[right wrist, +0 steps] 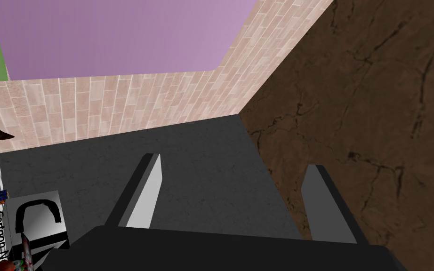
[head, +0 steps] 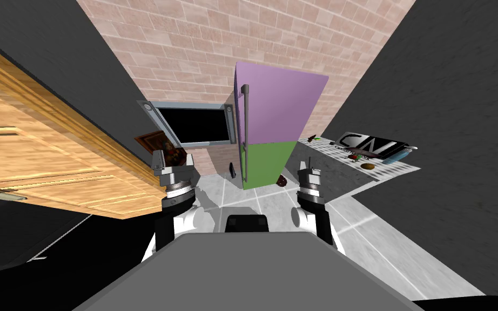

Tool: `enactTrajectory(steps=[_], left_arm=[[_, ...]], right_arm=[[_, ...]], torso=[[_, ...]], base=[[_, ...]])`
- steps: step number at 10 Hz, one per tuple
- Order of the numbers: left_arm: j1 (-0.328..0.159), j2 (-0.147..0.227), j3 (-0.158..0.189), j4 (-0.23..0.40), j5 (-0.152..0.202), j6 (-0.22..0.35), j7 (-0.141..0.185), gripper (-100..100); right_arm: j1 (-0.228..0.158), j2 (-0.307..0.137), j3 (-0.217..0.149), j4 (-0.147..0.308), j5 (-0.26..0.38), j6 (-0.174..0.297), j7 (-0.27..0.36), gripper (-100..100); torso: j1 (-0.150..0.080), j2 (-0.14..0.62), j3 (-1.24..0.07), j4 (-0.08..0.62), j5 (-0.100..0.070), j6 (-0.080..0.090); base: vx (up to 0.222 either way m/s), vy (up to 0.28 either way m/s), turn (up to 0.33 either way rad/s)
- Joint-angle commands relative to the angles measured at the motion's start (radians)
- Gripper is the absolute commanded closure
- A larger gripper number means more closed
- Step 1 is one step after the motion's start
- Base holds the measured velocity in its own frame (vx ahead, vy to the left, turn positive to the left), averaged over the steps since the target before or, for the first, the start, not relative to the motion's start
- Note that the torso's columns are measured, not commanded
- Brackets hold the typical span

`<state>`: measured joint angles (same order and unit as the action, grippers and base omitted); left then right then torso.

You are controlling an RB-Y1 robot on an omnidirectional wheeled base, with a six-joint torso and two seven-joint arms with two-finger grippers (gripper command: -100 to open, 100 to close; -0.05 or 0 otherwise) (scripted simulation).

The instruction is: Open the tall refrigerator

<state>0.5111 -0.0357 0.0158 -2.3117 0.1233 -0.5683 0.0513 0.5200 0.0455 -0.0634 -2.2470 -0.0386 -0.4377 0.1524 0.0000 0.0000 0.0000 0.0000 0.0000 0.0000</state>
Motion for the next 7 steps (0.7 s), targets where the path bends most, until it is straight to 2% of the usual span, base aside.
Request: enactTrajectory(steps=[1,7], left_arm=[[0.000,0.000,0.000,0.000,0.000,0.000,0.000,0],[0.000,0.000,0.000,0.000,0.000,0.000,0.000,0]], right_arm=[[0.000,0.000,0.000,0.000,0.000,0.000,0.000,0],[0.000,0.000,0.000,0.000,0.000,0.000,0.000,0]], torso=[[0.000,0.040,-0.082,0.041,0.000,0.000],[0.000,0.470,-0.939,0.470,0.000,0.000]], base=[[0.000,0.000,0.000],[0.000,0.000,0.000]])
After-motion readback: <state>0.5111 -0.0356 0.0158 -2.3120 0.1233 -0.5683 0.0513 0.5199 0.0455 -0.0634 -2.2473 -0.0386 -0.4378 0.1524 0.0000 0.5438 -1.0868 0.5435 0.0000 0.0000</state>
